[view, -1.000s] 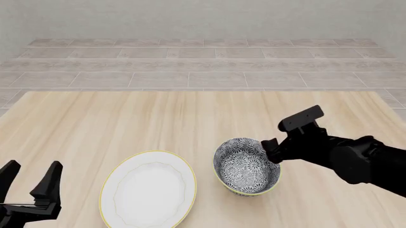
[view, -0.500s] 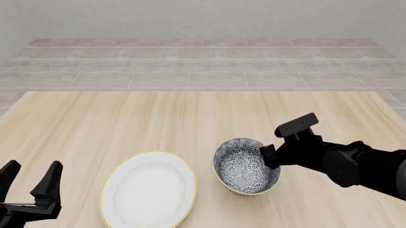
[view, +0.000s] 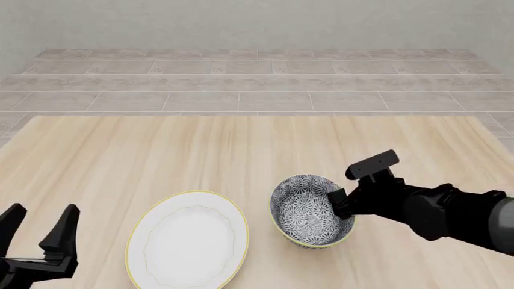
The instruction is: Put the bowl on the plate.
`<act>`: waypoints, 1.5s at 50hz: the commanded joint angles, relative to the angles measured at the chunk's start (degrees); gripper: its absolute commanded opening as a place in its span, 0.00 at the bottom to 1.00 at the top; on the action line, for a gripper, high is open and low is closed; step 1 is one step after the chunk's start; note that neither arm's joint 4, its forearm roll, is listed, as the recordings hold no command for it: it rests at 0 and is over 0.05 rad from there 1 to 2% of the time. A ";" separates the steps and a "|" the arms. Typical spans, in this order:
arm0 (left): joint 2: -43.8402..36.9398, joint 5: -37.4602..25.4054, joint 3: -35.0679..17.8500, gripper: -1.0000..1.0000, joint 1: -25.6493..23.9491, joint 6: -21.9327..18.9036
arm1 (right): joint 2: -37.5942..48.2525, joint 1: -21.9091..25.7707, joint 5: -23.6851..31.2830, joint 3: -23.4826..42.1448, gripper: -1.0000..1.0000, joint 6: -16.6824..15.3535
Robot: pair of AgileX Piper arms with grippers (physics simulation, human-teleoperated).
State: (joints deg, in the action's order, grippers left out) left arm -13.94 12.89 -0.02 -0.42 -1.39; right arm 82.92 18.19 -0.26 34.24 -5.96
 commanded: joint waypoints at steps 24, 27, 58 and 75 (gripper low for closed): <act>-0.06 -0.03 0.00 1.00 -0.05 -0.17 | 3.22 0.30 -2.32 -1.13 1.00 0.38; -0.16 0.07 0.00 1.00 -0.06 -0.16 | 3.34 0.31 -2.33 -1.16 1.00 0.48; 0.06 -0.15 0.00 1.00 -0.11 -0.17 | 5.15 0.65 -3.58 -1.78 1.00 0.99; 0.47 -0.52 0.00 1.00 -0.12 -0.20 | 0.95 1.05 -1.58 -1.88 0.00 0.15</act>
State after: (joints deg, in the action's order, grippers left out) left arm -13.76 12.63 -0.03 -0.54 -1.61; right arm 85.65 18.84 -2.89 32.49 -5.93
